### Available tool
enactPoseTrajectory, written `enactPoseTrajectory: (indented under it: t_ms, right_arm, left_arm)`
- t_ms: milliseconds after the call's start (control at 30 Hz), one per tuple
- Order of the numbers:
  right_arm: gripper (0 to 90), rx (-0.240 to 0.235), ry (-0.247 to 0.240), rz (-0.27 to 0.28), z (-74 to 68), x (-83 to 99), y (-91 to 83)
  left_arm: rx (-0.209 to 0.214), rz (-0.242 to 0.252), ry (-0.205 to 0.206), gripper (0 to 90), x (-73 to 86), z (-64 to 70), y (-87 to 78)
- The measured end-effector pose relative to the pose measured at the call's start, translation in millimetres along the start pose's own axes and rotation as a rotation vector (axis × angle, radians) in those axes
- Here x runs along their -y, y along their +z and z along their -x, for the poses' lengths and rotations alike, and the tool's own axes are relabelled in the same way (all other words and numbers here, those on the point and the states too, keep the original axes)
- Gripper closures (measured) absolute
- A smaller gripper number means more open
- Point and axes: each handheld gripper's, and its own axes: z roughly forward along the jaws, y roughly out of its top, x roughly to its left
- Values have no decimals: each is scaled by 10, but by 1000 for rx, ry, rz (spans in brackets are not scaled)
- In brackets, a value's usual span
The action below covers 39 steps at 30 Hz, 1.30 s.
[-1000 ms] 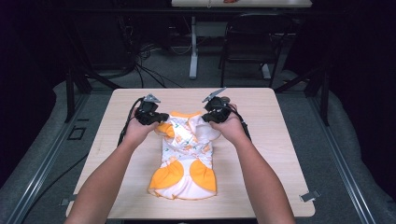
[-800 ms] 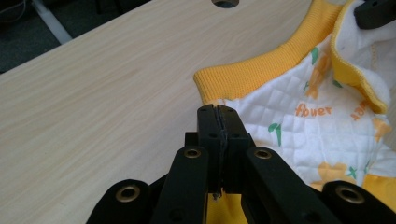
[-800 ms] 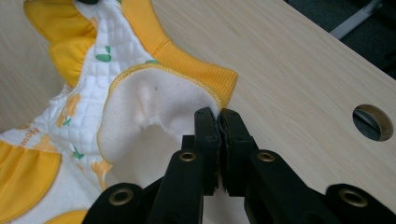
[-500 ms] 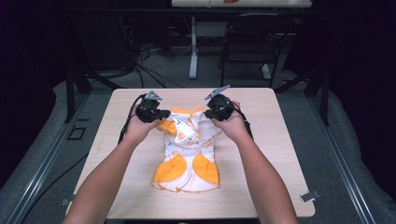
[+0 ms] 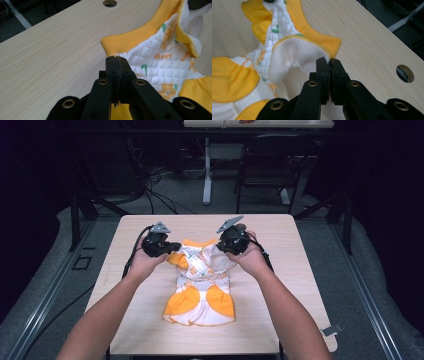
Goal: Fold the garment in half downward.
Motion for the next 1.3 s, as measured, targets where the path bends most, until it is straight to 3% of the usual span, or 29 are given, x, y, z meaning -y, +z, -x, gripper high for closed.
enactPoseTrajectory:
  t_ms: [267, 767, 1300]
  right_arm:
    - [867, -16, -14, -13, -90, 84, -27]
    - [866, -57, -42, -15, -223, 228, -82]
    - [865, -81, -74, -35, -364, 350, -87]
  left_arm:
    - [20, -7, 28, 897, 43, 83, -75]
    - [47, -8, 42, 897, 149, 195, -146]
    - [67, -40, 72, 897, 298, 360, -197]
